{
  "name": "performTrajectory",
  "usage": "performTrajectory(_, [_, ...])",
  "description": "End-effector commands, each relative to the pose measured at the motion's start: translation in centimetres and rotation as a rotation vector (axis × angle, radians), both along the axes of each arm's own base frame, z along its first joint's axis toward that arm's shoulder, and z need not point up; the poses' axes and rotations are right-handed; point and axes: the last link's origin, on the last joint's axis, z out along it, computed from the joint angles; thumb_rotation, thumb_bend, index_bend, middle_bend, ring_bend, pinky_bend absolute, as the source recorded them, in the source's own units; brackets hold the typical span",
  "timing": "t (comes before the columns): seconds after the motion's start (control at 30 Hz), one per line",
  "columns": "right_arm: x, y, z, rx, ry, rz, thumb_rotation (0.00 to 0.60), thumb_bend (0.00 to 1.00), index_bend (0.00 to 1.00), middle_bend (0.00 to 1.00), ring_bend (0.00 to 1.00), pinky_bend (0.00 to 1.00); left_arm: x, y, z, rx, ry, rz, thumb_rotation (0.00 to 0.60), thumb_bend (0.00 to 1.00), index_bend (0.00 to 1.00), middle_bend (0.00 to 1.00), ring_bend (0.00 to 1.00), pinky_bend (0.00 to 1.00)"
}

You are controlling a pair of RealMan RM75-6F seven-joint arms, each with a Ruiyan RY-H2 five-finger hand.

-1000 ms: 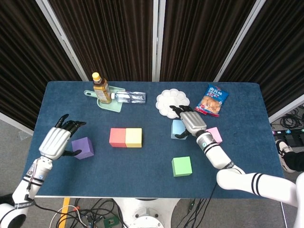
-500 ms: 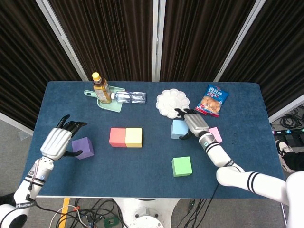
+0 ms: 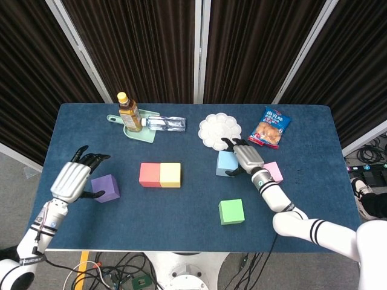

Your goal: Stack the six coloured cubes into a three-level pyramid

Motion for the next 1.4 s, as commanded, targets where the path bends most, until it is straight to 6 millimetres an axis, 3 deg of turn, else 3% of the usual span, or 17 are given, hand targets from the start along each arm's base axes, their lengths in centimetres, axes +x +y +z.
performTrajectory(0.03, [1.0, 0.6, 1.0, 0.0, -0.04, 0.036, 0.6, 0.17, 0.0, 0.37, 0.0, 0.0, 0.0, 0.0, 0.0, 0.0, -0.001, -0.001, 0.6, 0.0, 0.17, 0.21, 0.2, 0.05])
performTrajectory(0.2, [2.9, 1.3, 0.6, 0.044, -0.072, 0.08, 0.6, 0.17, 0.0, 0.37, 0.0, 0.0, 0.2, 0.1, 0.0, 0.004, -0.004, -0.002, 0.6, 0.0, 0.17, 0.21, 0.2, 0.05])
performTrajectory(0.67, [6.9, 1.8, -3.6, 0.097, -0.009, 0.215, 0.6, 0.16, 0.0, 0.36, 0.0, 0.0, -0.1, -0.1, 0.3, 0.01, -0.01, 0.007, 0.6, 0.0, 0.17, 0.21, 0.2, 0.05])
performTrajectory(1.4, [7.9, 2.6, -5.7, 0.087, -0.037, 0.206, 0.6, 0.15, 0.0, 0.35, 0.0, 0.0, -0.6, -0.3, 0.5, 0.017, -0.025, 0.007, 0.6, 0.0, 0.17, 0.21, 0.2, 0.05])
